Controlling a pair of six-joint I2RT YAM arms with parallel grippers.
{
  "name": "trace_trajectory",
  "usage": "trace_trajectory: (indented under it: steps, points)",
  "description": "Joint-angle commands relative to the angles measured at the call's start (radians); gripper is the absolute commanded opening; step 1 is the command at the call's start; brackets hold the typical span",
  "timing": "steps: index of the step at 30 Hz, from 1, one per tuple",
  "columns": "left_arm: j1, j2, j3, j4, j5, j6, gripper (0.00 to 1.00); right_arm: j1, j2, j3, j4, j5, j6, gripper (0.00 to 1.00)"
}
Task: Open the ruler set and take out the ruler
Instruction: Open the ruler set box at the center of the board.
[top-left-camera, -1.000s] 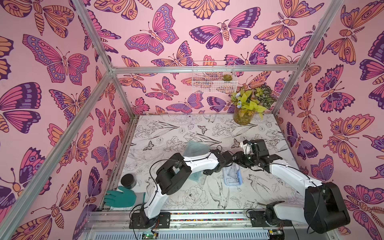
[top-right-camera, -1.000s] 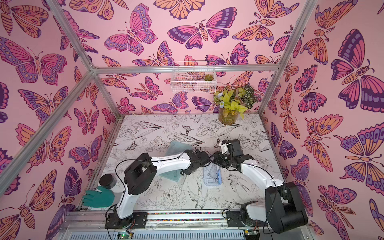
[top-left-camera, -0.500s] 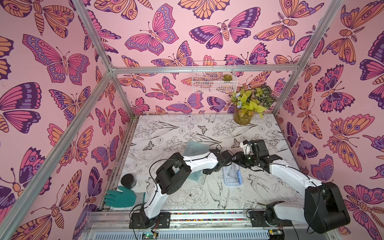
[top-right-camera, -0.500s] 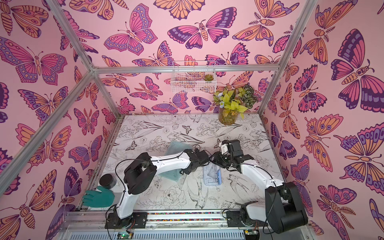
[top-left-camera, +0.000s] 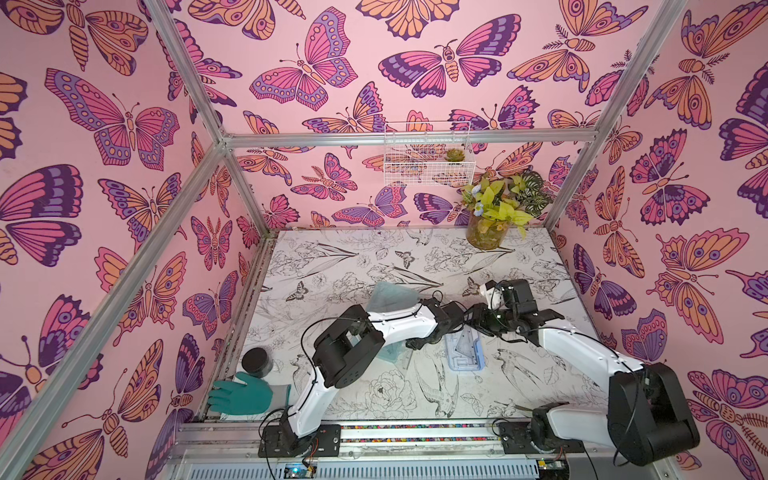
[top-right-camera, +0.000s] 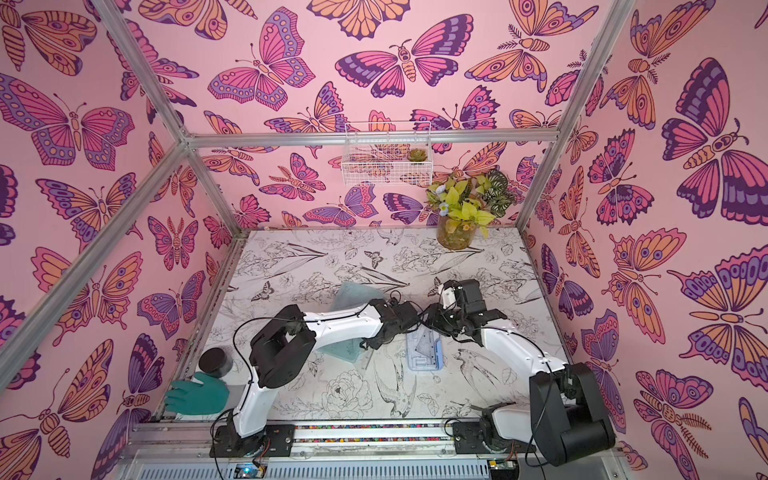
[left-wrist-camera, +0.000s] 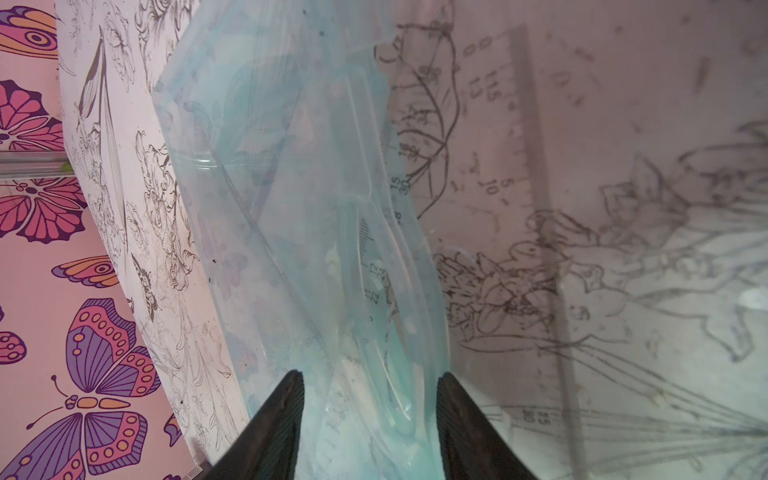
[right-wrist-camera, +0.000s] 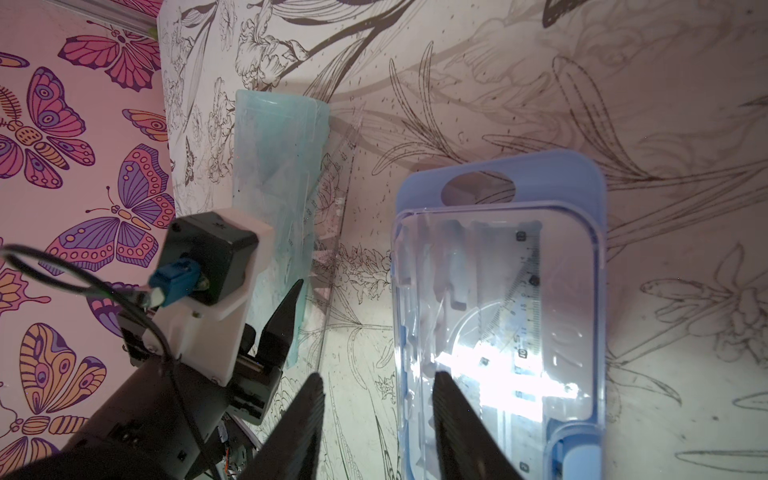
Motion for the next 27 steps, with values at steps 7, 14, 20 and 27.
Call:
trace_trajectory:
  steps: [7,14,20,27]
  points:
    - [0.013,-0.043,-0.008,-0.006,-0.049,0.006,0.54,-0.008,0.024,-0.010,0.017,-0.019,-0.017,0.45]
    - [0.023,-0.117,-0.011,-0.012,-0.109,0.024,0.55,-0.008,0.029,-0.013,0.023,-0.027,-0.015,0.45]
    - [0.046,-0.168,-0.011,-0.031,-0.143,0.038,0.55,-0.008,0.025,-0.012,0.021,-0.026,-0.016,0.45]
    - [0.099,-0.267,-0.046,-0.054,-0.159,0.044,0.56,-0.008,0.028,-0.013,0.024,-0.028,-0.015,0.45]
